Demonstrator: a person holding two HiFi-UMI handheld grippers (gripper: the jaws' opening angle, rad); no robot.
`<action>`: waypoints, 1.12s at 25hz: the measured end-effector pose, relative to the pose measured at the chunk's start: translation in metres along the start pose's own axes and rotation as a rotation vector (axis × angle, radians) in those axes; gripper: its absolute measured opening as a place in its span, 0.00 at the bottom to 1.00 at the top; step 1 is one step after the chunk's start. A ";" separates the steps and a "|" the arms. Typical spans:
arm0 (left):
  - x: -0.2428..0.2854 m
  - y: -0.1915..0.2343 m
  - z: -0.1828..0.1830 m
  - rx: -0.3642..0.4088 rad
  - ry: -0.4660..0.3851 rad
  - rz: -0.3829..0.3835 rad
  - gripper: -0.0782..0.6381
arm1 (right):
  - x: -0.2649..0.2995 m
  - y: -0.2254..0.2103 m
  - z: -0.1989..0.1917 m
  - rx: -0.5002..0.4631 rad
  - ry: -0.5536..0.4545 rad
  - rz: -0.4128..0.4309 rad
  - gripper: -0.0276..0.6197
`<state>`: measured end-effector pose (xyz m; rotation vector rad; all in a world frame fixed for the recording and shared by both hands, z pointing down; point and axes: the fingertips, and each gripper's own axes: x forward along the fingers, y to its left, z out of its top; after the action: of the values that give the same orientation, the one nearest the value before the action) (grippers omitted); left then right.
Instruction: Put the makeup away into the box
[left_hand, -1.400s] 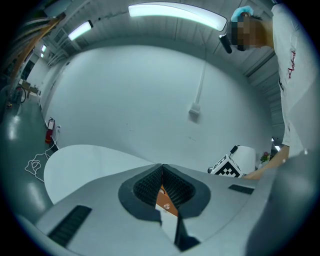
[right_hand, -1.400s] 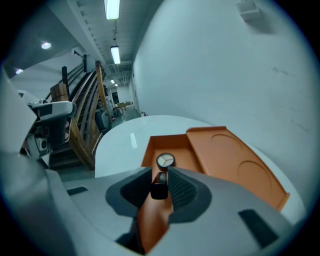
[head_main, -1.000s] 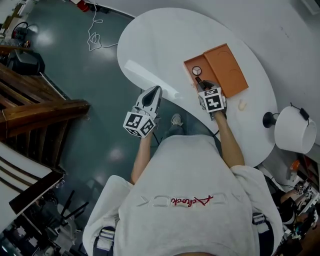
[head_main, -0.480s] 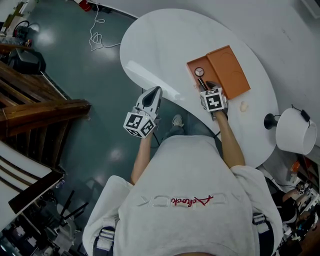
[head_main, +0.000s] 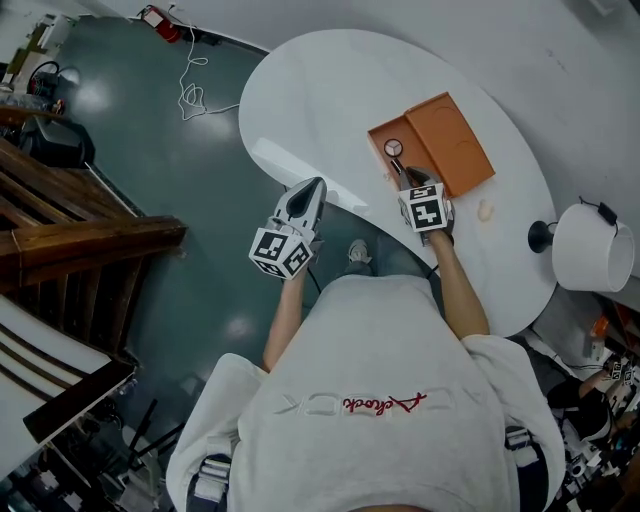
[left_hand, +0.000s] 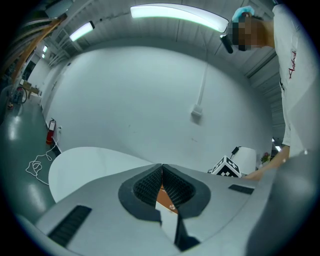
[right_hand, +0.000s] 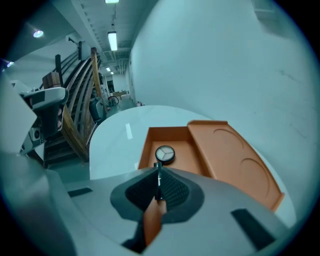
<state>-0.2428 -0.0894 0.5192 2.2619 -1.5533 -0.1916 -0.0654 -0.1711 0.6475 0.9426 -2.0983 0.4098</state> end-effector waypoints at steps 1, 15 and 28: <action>0.001 -0.003 0.000 0.004 0.000 -0.008 0.12 | -0.003 0.000 0.000 0.008 -0.006 0.000 0.09; 0.041 -0.068 -0.003 0.062 0.054 -0.208 0.12 | -0.084 -0.069 -0.016 0.260 -0.211 -0.209 0.08; 0.123 -0.187 -0.038 0.114 0.172 -0.544 0.12 | -0.168 -0.156 -0.126 0.550 -0.224 -0.472 0.08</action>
<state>-0.0223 -0.1353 0.4936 2.6654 -0.8577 -0.0512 0.1862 -0.1238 0.5960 1.8283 -1.8935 0.6699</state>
